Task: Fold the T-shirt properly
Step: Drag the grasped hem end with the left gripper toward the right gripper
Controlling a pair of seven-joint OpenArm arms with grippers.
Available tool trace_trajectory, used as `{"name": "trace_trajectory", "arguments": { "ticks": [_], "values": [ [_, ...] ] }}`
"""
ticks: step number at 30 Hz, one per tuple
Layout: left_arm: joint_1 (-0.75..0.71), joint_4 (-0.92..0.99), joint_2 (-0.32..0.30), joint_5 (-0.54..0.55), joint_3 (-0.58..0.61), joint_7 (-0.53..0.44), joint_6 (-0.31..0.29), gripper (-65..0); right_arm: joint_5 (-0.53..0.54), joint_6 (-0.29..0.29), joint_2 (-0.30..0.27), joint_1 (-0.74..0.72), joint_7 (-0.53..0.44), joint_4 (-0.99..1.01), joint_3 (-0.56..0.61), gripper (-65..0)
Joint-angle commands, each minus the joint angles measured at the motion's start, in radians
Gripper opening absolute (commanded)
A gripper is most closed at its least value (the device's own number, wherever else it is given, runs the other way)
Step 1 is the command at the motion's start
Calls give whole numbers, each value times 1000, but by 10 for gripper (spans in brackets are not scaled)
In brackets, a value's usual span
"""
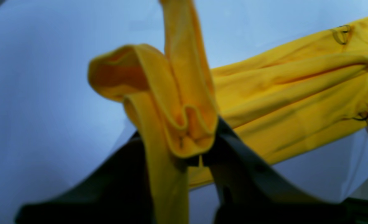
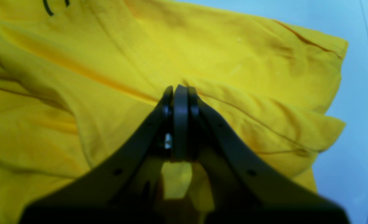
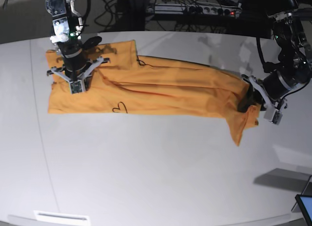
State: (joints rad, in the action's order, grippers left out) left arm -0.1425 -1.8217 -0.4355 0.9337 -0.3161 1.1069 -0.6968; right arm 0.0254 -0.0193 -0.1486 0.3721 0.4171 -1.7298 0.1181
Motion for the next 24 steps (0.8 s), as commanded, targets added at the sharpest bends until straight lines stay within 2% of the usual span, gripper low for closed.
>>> {"name": "trace_trajectory", "arguments": {
  "ticks": [1, 9, 15, 19, 24],
  "values": [
    [4, -25, -16, 18, 8, -23, -1, -650, -8, -11, -7, 8, 29, -6, -7, -649],
    [-18, -29, -13, 18, 74, -23, -1, -650, -8, -11, -7, 1, 29, -6, -7, -649],
    [-18, -29, 37, 17, 76, -23, -1, -650, -8, -11, -7, 1, 29, -6, -7, -649],
    [-13, -29, 73, 17, 77, -23, 82, -650, -8, -11, -7, 1, 29, -6, -7, -649],
    [1, -29, 91, 17, 143, -26, 93, -650, -8, -11, -7, 3, 29, -6, -7, -649]
  ]
}}
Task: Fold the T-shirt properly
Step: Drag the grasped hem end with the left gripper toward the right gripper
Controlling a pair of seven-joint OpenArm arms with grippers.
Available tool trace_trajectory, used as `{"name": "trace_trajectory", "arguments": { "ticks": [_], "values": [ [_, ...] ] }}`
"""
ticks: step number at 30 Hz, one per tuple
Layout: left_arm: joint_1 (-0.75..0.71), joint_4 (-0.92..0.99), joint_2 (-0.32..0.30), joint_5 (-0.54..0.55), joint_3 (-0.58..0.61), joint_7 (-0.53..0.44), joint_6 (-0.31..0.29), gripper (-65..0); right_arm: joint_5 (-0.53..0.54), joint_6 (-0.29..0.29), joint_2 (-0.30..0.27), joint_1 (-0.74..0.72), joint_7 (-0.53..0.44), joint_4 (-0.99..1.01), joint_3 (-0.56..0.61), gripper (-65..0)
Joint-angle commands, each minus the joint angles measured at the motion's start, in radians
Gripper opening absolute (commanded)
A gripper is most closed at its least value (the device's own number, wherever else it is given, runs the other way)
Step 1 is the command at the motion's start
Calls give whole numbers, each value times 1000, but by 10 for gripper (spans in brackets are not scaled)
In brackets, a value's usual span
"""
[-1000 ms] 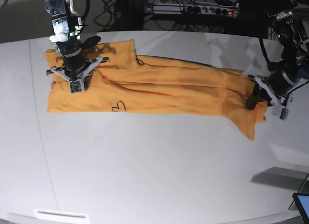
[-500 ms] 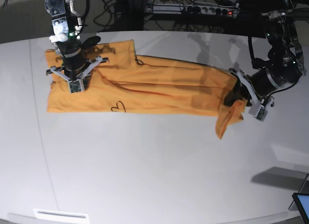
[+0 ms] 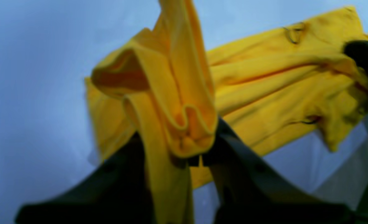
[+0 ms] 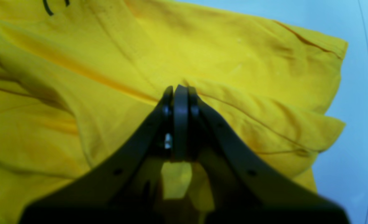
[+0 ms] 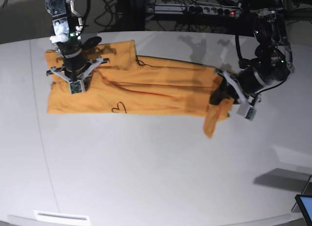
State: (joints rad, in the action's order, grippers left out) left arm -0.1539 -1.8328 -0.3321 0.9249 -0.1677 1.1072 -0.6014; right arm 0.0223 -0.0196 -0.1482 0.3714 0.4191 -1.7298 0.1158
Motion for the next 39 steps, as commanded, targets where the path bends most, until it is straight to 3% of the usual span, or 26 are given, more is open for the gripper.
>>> {"name": "trace_trajectory", "arguments": {
  "ticks": [1, 3, 8, 11, 19, 27, 34, 39],
  "values": [
    [24, -17, -8, 26, 13, -26, -2, -650, -5, -10, -8, 5, 27, -6, -5, -649],
    [40, -14, 11, 26, 38, -26, 7, -650, -5, -10, -8, 5, 27, -6, -5, -649],
    [41, -15, 52, 26, 44, -26, 96, -650, -5, -10, -8, 5, 27, -6, -5, -649],
    [41, -14, 75, 26, 46, -26, 111, -650, -5, -10, -8, 5, 27, -6, -5, -649],
    [61, -9, 74, 26, 156, -26, 160, -650, -5, -10, -8, 2, 27, -6, -5, -649],
    [70, 25, 84, 21, 225, -29, 165, -650, -5, -10, -8, 4, 27, -6, -9, -649],
    [63, 26, 116, -166, 282, -29, 165, -650, -5, -10, -8, 1, 27, -6, -9, -649],
    [66, 26, 127, -177, 285, -29, 165, -650, -5, -10, -8, 1, 27, -6, -8, -649]
  ]
}}
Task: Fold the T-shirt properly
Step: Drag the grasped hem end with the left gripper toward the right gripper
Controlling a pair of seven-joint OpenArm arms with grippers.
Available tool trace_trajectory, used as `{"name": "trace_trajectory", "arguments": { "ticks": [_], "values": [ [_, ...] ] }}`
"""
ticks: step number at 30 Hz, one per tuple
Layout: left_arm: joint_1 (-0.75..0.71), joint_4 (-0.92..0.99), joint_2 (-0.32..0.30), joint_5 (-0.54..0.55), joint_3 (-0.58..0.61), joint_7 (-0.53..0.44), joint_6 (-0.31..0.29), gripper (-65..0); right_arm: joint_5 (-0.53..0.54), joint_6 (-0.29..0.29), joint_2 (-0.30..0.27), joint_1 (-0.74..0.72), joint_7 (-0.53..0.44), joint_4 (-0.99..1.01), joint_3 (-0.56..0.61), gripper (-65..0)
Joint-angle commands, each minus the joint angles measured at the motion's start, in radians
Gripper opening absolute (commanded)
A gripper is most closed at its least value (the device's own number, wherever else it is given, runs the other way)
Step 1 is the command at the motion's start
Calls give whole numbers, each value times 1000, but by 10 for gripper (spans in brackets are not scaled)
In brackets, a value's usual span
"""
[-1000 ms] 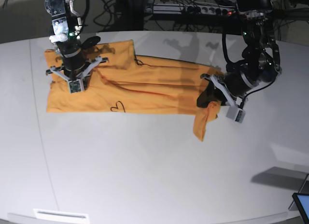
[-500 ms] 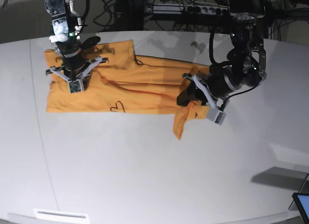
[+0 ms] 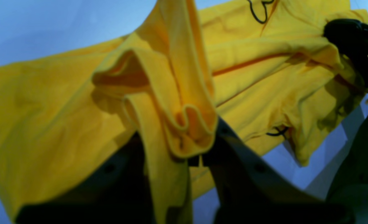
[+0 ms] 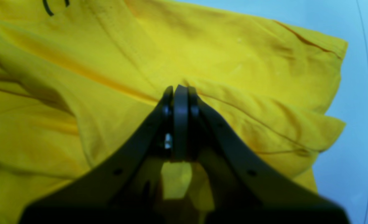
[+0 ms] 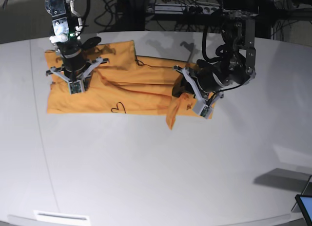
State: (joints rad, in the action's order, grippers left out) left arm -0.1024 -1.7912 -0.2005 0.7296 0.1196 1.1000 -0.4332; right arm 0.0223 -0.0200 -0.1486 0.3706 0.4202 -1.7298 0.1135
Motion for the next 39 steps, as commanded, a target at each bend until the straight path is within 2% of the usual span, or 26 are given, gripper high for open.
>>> {"name": "trace_trajectory", "arguments": {
  "ticks": [1, 9, 12, 16, 18, 20, 23, 27, 30, 39],
  "values": [
    [16, -15, -4, 18, -2, -22, -3, -650, -5, -10, -7, 1, 26, -6, -7, -649],
    [19, -14, -4, 17, -4, -22, -3, -647, -5, -10, -7, 1, 26, -6, -7, -649],
    [19, -15, -4, 20, -4, -22, -5, -554, -5, -10, -7, 1, 26, -6, -4, -649],
    [19, -23, -4, 23, -2, -22, -9, -351, -5, -10, -7, 1, 26, -6, -4, -649],
    [19, -23, -4, 25, -2, -22, -11, -287, -5, -10, -7, 1, 26, -6, -2, -649],
    [19, -23, -3, 26, -2, -22, -52, -252, -5, -10, -7, 1, 26, -6, -2, -649],
    [19, -23, 20, 26, -5, -22, -138, -240, -5, -10, -7, 1, 26, -6, -2, -649],
    [19, -26, 51, 28, -4, -22, -160, -240, -5, -10, -7, 1, 26, -6, -2, -649],
    [19, -51, 60, 55, -4, -19, -255, -240, -5, -10, -7, 3, 26, -6, -2, -649],
    [36, -85, 48, 215, -19, -16, -265, -240, -5, -10, -7, 5, 26, -6, -2, -649]
  ]
}}
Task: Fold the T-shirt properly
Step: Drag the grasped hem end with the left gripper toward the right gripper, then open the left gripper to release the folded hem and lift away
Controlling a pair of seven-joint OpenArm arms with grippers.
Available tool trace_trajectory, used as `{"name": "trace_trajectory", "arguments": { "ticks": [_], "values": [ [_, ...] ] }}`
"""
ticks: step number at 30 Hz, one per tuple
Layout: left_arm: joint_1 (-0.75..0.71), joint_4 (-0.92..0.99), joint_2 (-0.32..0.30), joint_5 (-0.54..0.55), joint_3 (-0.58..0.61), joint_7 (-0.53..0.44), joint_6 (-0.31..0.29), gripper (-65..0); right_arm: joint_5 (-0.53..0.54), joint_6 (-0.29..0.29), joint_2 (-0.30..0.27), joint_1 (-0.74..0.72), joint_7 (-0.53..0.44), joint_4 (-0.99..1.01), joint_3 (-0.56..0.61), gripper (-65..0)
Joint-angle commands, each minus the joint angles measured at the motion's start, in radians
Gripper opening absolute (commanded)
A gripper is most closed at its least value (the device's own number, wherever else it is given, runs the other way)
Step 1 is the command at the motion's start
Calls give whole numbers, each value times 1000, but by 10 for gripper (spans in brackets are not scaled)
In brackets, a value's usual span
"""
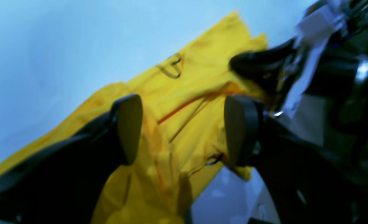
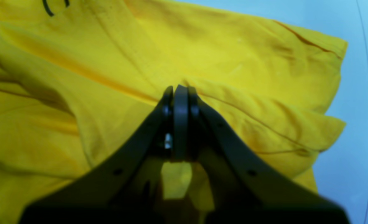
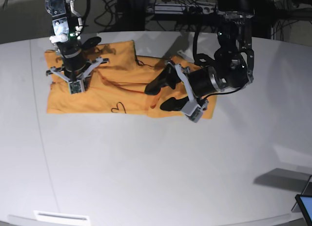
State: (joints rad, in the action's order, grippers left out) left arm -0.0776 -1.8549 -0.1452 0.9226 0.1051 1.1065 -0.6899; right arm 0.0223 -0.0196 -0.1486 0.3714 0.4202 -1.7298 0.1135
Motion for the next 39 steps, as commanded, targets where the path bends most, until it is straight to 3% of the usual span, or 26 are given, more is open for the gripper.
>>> {"name": "trace_trajectory", "arguments": {
  "ticks": [1, 4, 8, 14, 19, 25, 28, 29, 31, 33, 35, 39],
  "values": [
    [11, -21, -23, 22, -14, -22, -8, -240, -5, -10, -7, 4, 26, -6, -2, -649],
    [11, -19, -60, 17, -51, -24, 5, -244, -5, -10, -7, 5, 26, -6, -2, -649],
    [8, -19, -132, -32, -61, -24, 88, -247, -5, -10, -7, 5, 26, -6, -2, -649],
    [-18, -35, -219, -70, -57, -27, 94, -247, -5, -10, -7, 5, 26, -6, -1, -649],
    [-23, -33, -215, -172, -54, -29, 94, -247, -5, -10, -7, 5, 26, -6, -1, -649],
    [-23, -21, -158, -316, -51, -29, 94, -249, -5, -10, -7, 8, 27, -6, -1, -649],
    [-23, -9, -150, -397, 5, -29, 94, -254, -5, -10, -7, 10, 35, -6, -1, -647],
    [-23, -5, -149, -420, 25, -30, 94, -270, -5, -10, -7, 10, 47, -6, -1, -646],
    [-23, -2, -147, -460, 55, -32, 94, -363, -5, -9, -7, 8, 70, -9, -1, -644],
    [-24, -2, -144, -497, 61, -38, 94, -517, -5, -9, -7, 7, 73, -12, -1, -643],
    [-24, -2, -144, -501, 61, -62, 94, -626, -5, -9, -7, 7, 73, -12, -1, -643],
    [-40, -2, -149, -508, 57, -84, 95, -650, -5, -9, -7, 7, 73, -12, -1, -643]
  ]
}}
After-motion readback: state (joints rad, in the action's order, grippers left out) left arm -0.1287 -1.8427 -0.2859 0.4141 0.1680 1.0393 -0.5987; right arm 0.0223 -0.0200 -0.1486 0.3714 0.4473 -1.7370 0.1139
